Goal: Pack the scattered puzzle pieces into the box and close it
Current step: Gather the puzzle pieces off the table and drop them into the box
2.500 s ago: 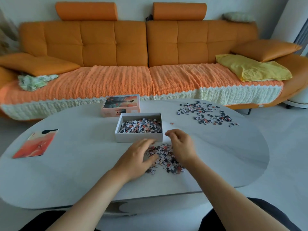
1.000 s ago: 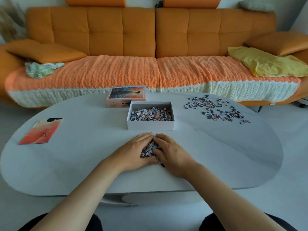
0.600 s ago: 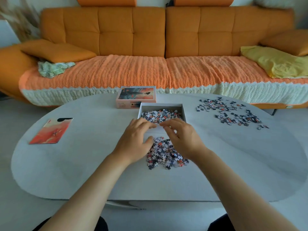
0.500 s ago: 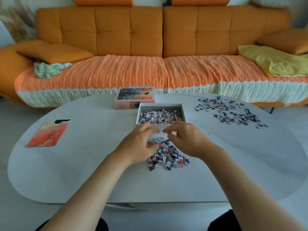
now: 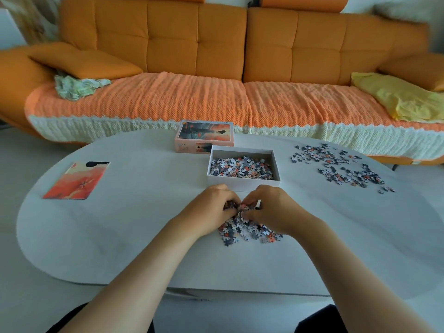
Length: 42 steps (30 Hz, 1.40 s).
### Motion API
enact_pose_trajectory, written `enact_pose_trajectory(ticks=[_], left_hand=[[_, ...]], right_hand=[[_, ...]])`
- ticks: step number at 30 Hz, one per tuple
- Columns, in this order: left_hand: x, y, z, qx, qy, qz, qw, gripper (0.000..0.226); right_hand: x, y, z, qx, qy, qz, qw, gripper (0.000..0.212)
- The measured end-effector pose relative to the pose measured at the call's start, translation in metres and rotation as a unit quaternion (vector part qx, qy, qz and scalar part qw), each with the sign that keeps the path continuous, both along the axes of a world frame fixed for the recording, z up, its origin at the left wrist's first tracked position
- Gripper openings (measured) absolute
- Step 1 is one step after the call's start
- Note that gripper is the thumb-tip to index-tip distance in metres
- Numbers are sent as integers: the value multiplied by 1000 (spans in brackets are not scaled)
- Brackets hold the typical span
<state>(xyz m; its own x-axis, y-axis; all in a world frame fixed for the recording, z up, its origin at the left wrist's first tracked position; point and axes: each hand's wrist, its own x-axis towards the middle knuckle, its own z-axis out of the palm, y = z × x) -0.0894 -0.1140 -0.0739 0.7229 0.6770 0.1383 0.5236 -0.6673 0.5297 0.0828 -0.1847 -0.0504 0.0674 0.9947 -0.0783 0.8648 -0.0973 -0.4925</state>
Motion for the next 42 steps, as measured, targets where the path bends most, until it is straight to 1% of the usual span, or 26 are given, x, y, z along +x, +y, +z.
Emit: enact_pose_trajectory(ticks=[3, 6, 10, 13, 16, 18, 20, 22, 24, 25, 28, 31, 36, 38, 40, 42], left_hand=[[0, 1, 5, -10, -18, 10, 1000, 17], [3, 7, 12, -11, -51, 20, 998, 14], [11, 22, 26, -3, -114, 50, 992, 11], [20, 34, 33, 36, -143, 69, 987, 12], [27, 45, 32, 83, -144, 103, 981, 12], [30, 53, 27, 110, -139, 123, 976, 13], [31, 59, 18, 135, -112, 128, 976, 18], [31, 61, 10, 144, -63, 121, 980, 28], [31, 61, 5, 146, -33, 109, 983, 34], [30, 61, 3, 151, -29, 103, 983, 34], [25, 57, 1, 161, -15, 80, 984, 29], [21, 48, -1, 152, 13, 52, 987, 33], [14, 31, 7, 77, -6, 36, 996, 44], [9, 27, 7, 66, -18, 31, 997, 47], [3, 24, 7, 86, -29, 28, 995, 47], [-3, 21, 8, 150, -38, 20, 988, 41]], right_hand=[[0, 4, 2, 9, 12, -20, 1000, 16], [3, 9, 8, 25, 40, -41, 998, 11], [7, 19, 20, 97, 93, -78, 988, 12], [9, 32, 22, 176, 79, -106, 975, 11], [12, 46, 16, 247, 38, -106, 962, 12], [15, 55, 9, 273, 16, -103, 956, 13], [18, 61, 1, 269, 11, -103, 958, 14], [21, 64, -6, 229, -19, -95, 969, 19], [21, 64, -9, 187, -50, -81, 978, 26], [20, 62, -9, 187, -55, -74, 978, 27], [17, 56, -9, 224, -65, -37, 972, 23], [15, 48, -11, 222, -82, 3, 972, 22], [23, 34, -12, 186, -81, 1, 979, 25], [25, 27, -11, 202, -100, 3, 974, 23], [23, 21, -9, 248, -111, 7, 962, 23], [20, 15, -4, 286, -93, 17, 954, 22]])
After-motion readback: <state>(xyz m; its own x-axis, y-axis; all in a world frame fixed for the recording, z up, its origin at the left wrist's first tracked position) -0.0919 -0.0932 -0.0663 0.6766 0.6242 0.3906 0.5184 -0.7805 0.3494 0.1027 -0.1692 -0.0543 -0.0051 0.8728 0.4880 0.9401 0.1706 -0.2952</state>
